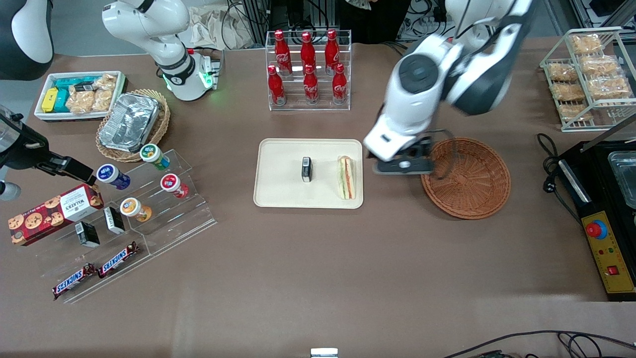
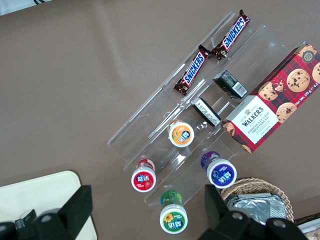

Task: Place sandwich from basket to tray

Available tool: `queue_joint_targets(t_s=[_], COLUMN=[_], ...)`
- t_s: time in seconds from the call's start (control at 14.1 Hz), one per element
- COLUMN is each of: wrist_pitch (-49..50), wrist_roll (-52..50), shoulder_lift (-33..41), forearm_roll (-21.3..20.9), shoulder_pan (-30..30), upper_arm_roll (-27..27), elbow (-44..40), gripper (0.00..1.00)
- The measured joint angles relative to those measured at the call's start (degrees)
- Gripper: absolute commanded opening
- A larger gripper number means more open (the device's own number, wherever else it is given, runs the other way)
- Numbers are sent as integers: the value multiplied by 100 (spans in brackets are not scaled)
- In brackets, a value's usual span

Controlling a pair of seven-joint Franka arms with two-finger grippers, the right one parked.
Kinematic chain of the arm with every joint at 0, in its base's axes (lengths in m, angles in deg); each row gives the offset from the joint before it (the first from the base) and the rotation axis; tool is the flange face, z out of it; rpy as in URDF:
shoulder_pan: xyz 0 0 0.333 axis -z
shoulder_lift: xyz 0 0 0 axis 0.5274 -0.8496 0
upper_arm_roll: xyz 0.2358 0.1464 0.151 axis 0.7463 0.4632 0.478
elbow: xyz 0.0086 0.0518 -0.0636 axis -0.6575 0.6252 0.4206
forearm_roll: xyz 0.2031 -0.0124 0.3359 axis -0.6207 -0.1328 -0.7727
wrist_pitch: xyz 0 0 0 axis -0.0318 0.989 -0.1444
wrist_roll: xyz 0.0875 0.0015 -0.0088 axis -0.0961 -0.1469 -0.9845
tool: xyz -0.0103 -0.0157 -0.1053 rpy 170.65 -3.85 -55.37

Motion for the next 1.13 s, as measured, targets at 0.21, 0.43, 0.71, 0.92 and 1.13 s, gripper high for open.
queue_joint_targets(t_s=[0.21, 0.43, 0.71, 0.92, 1.13], wrist_pitch=[52, 48, 230, 613, 1057], wrist_roll=[428, 1211, 2434, 3350, 4067], shoulder_lift=[230, 406, 765, 1002, 1297], forearm_roll=[-1, -19, -26, -26, 149], shoulder_pan=[-537, -1191, -2139, -2623, -2615], upper_arm_roll=[17, 39, 59, 71, 556], elbow=[-2, -32, -39, -39, -39], gripper=[100, 100, 100, 100, 100])
